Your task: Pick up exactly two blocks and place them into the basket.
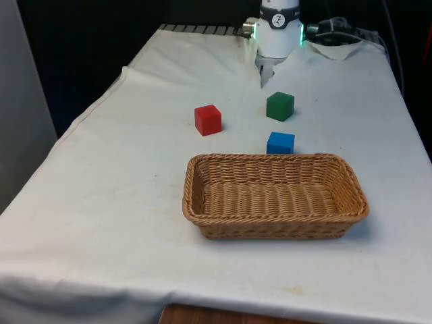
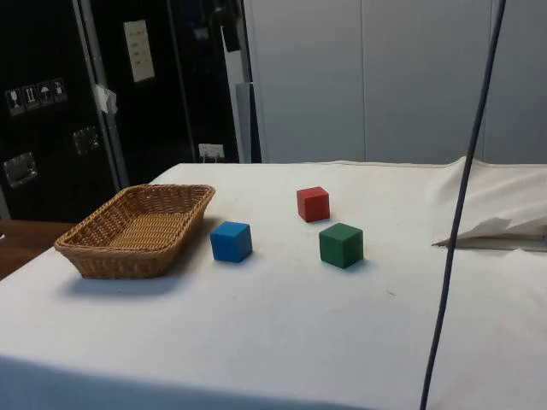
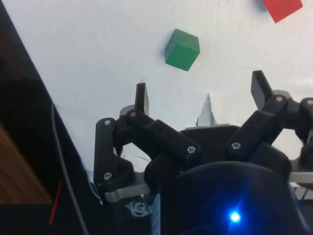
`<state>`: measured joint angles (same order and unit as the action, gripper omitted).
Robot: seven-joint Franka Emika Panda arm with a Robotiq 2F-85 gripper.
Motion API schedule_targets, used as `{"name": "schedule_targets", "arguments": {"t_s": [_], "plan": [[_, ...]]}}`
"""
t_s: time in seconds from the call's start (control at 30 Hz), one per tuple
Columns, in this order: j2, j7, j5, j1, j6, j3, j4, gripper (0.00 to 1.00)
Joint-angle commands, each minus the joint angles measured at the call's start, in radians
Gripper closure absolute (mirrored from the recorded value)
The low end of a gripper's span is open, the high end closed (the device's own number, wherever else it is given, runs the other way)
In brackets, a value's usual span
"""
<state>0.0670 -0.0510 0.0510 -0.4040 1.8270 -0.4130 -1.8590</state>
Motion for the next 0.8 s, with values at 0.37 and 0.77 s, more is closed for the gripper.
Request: {"name": "schedule_targets", "arguments": {"t_s": [0.37, 0.77], "plan": [[-0.037, 0.065, -0.032, -0.002, 0.151, 0.04, -0.127, 0.0], [-0.023, 0.093, -0.02, 0.005, 0.294, 0.043, -0.235, 0.0]]}}
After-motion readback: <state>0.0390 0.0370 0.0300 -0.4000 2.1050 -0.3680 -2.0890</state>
